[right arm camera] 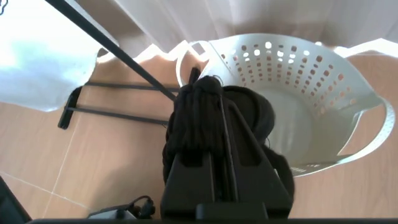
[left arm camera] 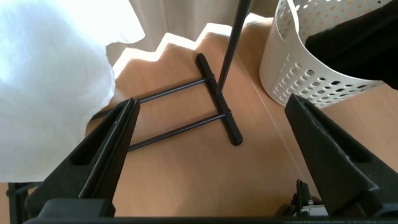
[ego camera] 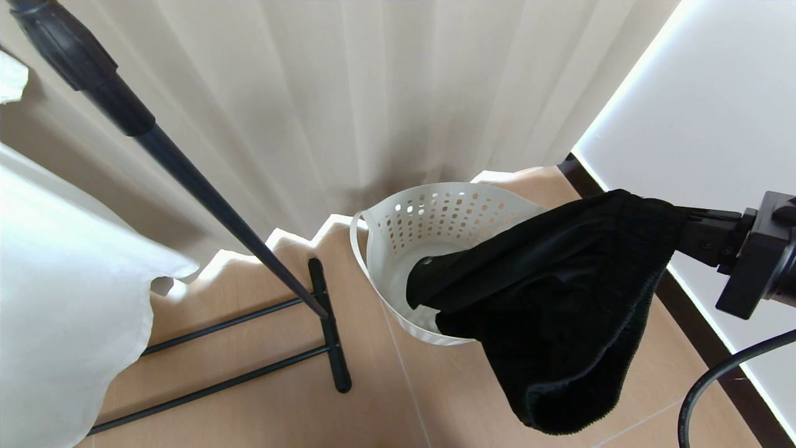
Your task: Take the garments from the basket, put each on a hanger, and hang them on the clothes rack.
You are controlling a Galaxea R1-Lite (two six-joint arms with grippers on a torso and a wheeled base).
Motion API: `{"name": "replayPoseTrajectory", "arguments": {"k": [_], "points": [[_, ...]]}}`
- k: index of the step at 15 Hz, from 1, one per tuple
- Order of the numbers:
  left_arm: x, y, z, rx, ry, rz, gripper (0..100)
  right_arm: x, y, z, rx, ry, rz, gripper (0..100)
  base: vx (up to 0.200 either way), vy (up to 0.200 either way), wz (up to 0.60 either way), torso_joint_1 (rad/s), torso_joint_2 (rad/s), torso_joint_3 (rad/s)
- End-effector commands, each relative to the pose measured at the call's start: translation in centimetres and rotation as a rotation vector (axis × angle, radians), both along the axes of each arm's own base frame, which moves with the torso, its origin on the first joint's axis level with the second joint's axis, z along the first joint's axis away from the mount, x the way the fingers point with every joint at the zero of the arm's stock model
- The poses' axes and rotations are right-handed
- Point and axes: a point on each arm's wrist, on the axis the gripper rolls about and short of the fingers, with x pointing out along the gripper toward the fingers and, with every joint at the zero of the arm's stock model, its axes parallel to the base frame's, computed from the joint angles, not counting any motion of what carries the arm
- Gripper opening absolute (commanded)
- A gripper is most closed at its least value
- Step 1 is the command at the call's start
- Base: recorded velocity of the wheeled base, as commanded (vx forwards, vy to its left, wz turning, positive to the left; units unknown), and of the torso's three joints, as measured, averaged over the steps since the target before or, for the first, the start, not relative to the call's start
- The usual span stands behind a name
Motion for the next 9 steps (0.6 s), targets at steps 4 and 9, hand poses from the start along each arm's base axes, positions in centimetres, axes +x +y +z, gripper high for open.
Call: {"name": "replayPoseTrajectory", "arguments": {"k": [4, 9], "points": [[0.0, 0.0, 0.0, 0.000, 0.001, 0.000, 100, 0.3, -0.7, 0.1, 0.005, -0.007, -0.043, 0, 0.000, 0.000, 0.00, -0.002, 0.00, 0.176], [0.0, 0.0, 0.0, 0.000, 0.001, 0.000, 100, 0.8, -0.5, -0.7, -0.030, 0.011, -0.043, 0, 0.000, 0.000, 0.00, 0.004, 0.00, 0.203]]}}
